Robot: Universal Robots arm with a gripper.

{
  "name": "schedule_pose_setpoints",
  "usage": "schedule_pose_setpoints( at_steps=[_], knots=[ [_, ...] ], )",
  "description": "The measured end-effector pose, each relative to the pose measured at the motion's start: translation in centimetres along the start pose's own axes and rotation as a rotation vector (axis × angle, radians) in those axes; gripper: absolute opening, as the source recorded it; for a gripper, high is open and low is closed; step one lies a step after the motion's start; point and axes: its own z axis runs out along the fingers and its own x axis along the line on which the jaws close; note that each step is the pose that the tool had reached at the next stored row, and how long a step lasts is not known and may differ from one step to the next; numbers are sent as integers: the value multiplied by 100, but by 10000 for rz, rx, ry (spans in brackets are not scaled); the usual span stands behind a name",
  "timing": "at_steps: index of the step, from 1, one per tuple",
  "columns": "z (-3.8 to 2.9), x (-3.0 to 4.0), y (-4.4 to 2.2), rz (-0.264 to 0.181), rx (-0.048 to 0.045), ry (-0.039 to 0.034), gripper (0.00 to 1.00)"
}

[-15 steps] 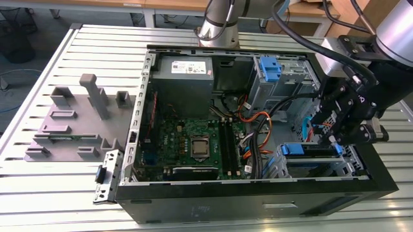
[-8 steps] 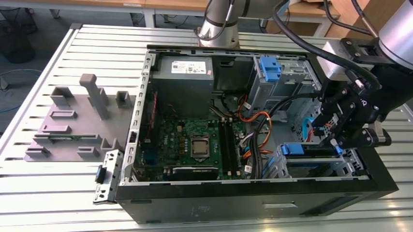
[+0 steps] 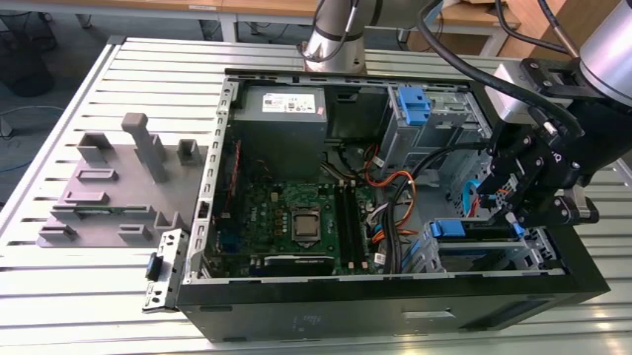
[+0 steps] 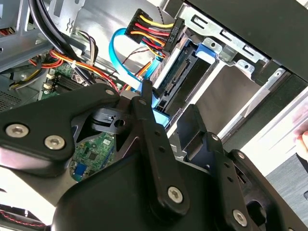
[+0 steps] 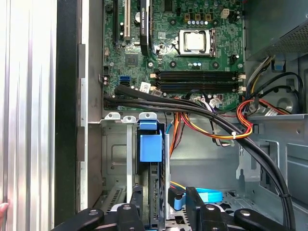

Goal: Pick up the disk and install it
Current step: 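Insert the first disk wire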

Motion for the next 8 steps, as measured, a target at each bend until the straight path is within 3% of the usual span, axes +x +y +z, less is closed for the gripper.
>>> schedule_pose_setpoints(
  at_steps=[4, 8],
  knots=[
    [0, 1, 0, 0, -1, 0, 40],
    [0, 1, 0, 0, 0, 0, 23]
  ],
)
